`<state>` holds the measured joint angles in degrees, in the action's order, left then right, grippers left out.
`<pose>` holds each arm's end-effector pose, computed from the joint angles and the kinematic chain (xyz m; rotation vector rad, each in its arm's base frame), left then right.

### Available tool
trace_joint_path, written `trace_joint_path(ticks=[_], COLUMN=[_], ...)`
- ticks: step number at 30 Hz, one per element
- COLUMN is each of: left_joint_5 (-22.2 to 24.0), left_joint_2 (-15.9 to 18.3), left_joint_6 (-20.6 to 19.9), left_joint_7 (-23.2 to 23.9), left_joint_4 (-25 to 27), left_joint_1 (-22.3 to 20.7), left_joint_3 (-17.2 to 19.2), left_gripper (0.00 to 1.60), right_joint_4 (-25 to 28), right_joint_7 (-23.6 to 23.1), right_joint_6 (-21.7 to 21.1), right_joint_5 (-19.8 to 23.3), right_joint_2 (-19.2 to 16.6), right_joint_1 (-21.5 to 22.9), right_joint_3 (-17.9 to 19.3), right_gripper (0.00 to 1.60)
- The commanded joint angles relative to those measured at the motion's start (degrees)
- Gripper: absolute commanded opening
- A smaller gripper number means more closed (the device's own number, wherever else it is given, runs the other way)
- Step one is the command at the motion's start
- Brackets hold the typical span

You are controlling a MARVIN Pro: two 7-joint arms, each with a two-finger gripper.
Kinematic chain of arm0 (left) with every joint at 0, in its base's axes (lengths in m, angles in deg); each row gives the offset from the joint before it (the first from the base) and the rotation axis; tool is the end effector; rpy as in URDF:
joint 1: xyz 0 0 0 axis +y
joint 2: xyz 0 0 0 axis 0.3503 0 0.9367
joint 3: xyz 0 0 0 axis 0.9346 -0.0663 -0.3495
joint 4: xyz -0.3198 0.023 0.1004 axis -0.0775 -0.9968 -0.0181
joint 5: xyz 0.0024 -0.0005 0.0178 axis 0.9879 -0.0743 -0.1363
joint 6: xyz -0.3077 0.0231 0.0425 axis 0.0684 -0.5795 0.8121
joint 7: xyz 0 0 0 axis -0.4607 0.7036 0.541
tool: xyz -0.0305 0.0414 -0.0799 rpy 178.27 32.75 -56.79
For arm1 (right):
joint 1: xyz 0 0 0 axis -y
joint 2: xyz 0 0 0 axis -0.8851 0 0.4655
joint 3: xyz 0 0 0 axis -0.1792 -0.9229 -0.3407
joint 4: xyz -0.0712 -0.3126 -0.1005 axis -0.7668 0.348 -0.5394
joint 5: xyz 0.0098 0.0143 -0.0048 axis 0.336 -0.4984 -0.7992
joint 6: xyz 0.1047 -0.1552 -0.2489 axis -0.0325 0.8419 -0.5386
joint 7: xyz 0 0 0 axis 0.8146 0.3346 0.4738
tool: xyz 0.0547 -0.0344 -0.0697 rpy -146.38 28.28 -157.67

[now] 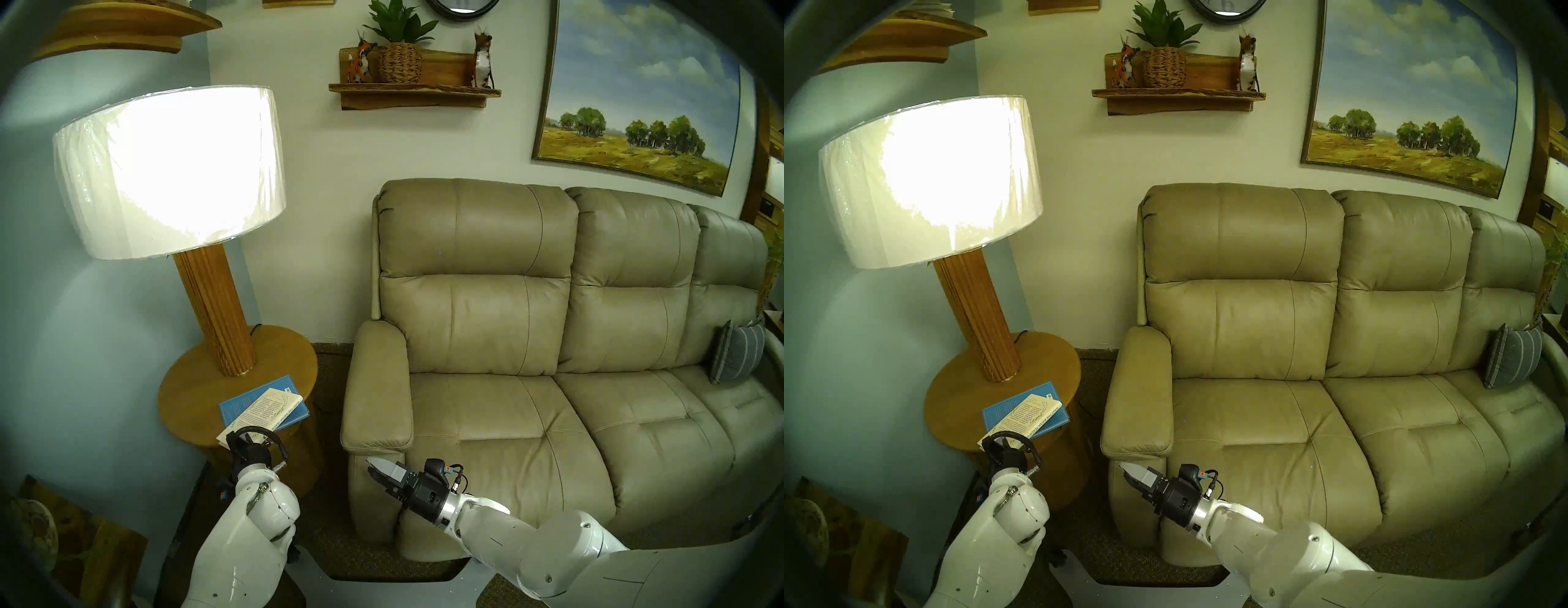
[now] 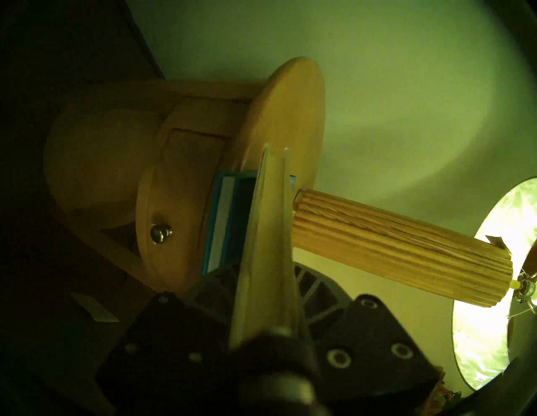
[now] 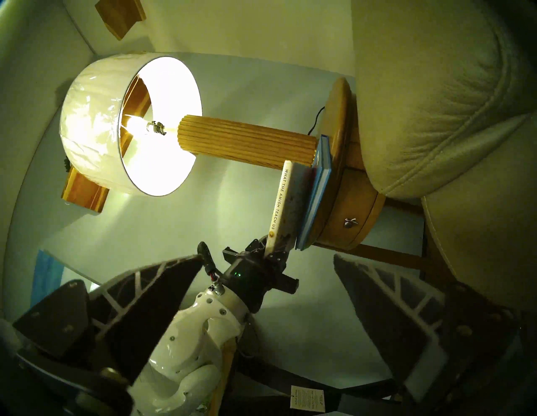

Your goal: Move books from sofa to side table

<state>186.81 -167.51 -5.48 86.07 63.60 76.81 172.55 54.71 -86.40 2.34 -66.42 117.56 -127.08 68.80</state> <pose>0.3327 0.0846 -0.4988 0.7875 2.0206 1.1717 0.3442 0.1128 -0.5619 -1.4608 0.1934 -0.5850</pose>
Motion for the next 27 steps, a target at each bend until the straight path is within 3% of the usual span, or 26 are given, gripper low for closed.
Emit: trace_joint_path(ticks=[1,10,20,27], left_joint_5=[1.8,1.8,4.3,4.3], left_joint_2=[0.2,0.9,2.7,4.7], left_joint_6=[0.4,2.3,2.1,0.4], left_joint_7=[-4.4,-7.4,-10.8,-12.9], left_joint_4=[5.4,12.1,12.1,12.6], left_joint_1=[-1.2,1.4,1.8,0.2], left_joint_3=[0.5,0.9,4.4,4.1], left_gripper=[1.60,1.60,1.60,1.60], right_joint_4=[0.2,0.2,0.6,1.0], right_joint_7=[-0.6,-0.7,-0.8,-0.5], right_joint_6=[0.1,0.1,0.0,-0.1], right_joint_5=[0.1,-0.1,-0.1,-0.3], right_joint_2=[0.4,0.4,0.2,0.7], right_joint_1=[0.9,1.1,1.0,1.0], right_joint_3=[0.1,0.4,0.6,0.4], right_gripper=[1.60,1.60,1.60,1.60])
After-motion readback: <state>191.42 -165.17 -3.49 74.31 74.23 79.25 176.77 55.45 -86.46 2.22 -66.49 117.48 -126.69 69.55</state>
